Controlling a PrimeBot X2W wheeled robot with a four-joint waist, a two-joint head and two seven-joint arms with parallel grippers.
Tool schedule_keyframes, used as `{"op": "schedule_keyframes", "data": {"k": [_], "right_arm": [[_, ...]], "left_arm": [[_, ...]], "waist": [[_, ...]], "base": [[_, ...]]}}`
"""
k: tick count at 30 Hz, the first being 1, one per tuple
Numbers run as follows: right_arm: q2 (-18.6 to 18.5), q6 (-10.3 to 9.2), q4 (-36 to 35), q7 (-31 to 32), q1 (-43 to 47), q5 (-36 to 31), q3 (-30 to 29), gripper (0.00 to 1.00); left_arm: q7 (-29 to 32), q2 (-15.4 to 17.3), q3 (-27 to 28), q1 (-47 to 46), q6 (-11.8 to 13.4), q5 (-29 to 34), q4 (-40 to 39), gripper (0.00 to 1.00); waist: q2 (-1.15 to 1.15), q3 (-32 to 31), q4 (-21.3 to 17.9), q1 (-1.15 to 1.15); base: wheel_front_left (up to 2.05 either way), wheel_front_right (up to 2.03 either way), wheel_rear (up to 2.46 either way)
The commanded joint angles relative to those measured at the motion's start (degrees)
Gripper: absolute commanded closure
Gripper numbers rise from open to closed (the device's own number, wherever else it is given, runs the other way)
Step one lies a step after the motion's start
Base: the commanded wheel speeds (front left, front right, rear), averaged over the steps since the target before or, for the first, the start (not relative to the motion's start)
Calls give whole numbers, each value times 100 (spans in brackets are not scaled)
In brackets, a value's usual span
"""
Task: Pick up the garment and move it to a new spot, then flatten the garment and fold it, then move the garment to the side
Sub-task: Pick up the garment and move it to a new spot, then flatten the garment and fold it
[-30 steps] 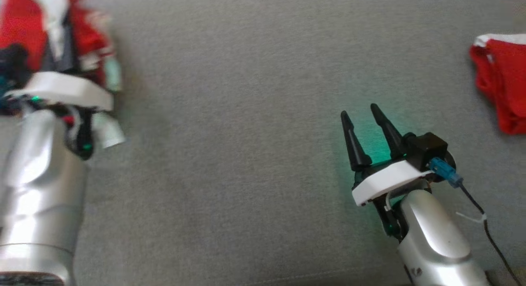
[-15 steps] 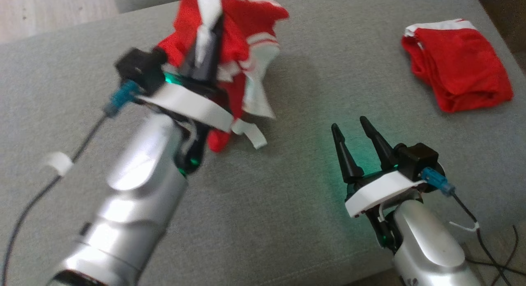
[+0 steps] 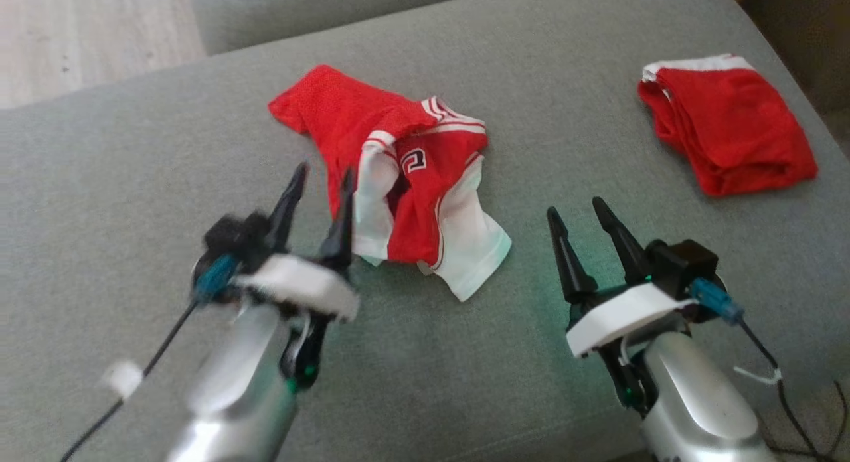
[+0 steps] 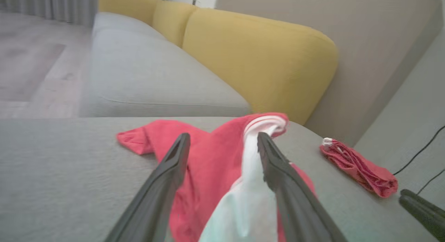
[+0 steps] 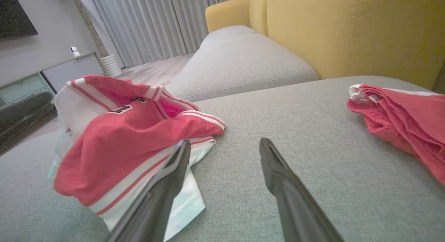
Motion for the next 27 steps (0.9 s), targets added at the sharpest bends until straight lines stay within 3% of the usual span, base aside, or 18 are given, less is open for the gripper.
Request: {"op": "schedule_keyframes", "data": {"k": [1,6,13,20,27], "right_arm": [[29,20,-136,-38,83,-30,40,0],[29,20,-49,-38,302,-153,-172,0],[29,20,29,-38,686,-316,-526,0],[29,20,21,-38,871,-331,-608,0],[29,20,-21,-38,787,-274,-456,0]], "left_arm": [[-53,169,389,234,73,189,-251,0],[-54,205,1428,1396,306,835,-792,0],[-55,2,2385,2632,264,1633,-1420,0],[-55,-106,2674,3135,162,1941,-1627,0],[-55,-125,2517,2980,104,1899,-1627,0]], "waist": [[0,-163,132,0],[0,-537,392,0],[0,-859,696,0],[0,-923,824,0],[0,-843,962,0]], "base": [[0,0,0],[0,0,0],[0,0,0],[0,0,0],[0,0,0]]}}
